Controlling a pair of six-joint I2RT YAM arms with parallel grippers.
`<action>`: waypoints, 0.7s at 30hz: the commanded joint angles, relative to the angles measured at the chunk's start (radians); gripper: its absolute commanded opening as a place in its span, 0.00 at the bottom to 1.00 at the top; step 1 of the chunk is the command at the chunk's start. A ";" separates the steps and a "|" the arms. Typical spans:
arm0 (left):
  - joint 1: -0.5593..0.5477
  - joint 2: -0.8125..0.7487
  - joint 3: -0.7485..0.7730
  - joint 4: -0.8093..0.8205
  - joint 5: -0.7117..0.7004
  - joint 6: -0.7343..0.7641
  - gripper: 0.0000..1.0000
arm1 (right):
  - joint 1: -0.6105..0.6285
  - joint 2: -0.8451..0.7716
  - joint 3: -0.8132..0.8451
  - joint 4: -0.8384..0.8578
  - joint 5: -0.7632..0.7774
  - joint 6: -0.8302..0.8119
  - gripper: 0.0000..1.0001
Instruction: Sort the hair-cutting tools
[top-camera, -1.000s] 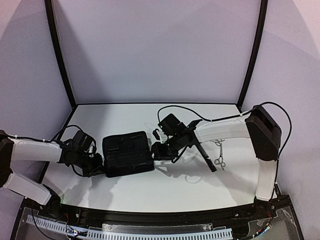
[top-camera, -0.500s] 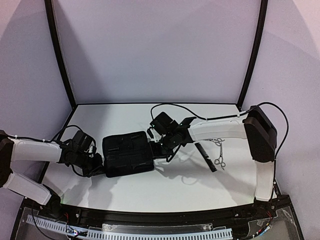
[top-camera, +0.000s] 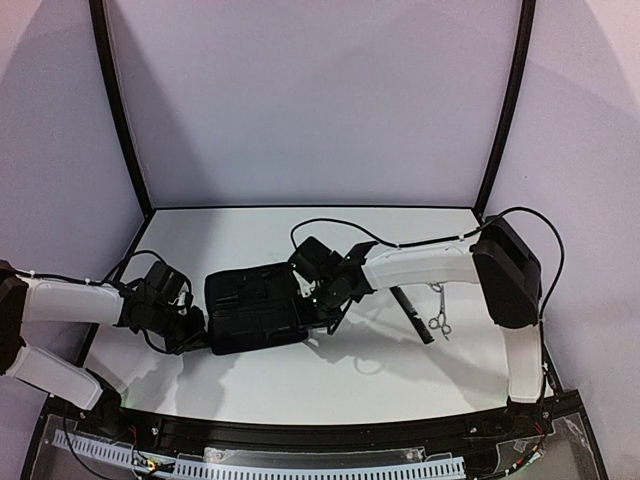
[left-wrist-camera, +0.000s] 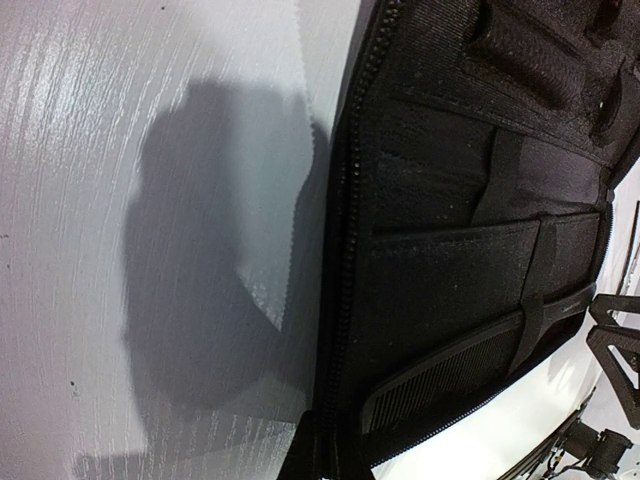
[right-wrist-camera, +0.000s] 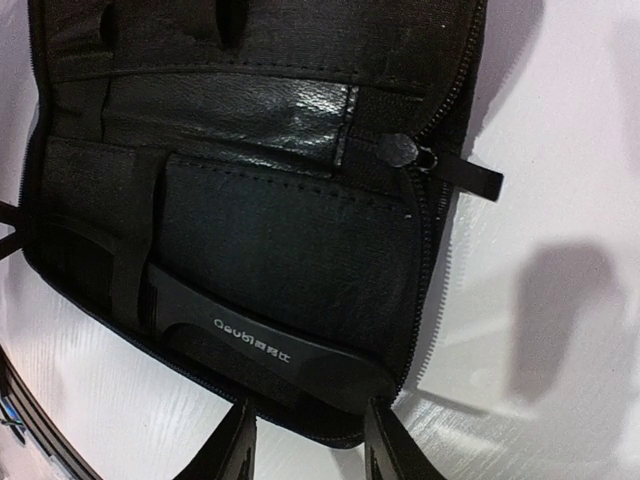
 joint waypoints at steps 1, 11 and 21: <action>-0.003 -0.009 -0.027 0.017 0.022 -0.005 0.01 | 0.016 0.027 0.035 -0.043 0.055 0.003 0.37; -0.003 -0.021 -0.035 0.018 0.032 -0.003 0.01 | 0.024 0.072 0.068 -0.048 0.057 0.032 0.36; -0.003 -0.038 -0.042 0.015 0.033 -0.004 0.01 | 0.044 0.137 0.147 -0.084 0.049 0.036 0.33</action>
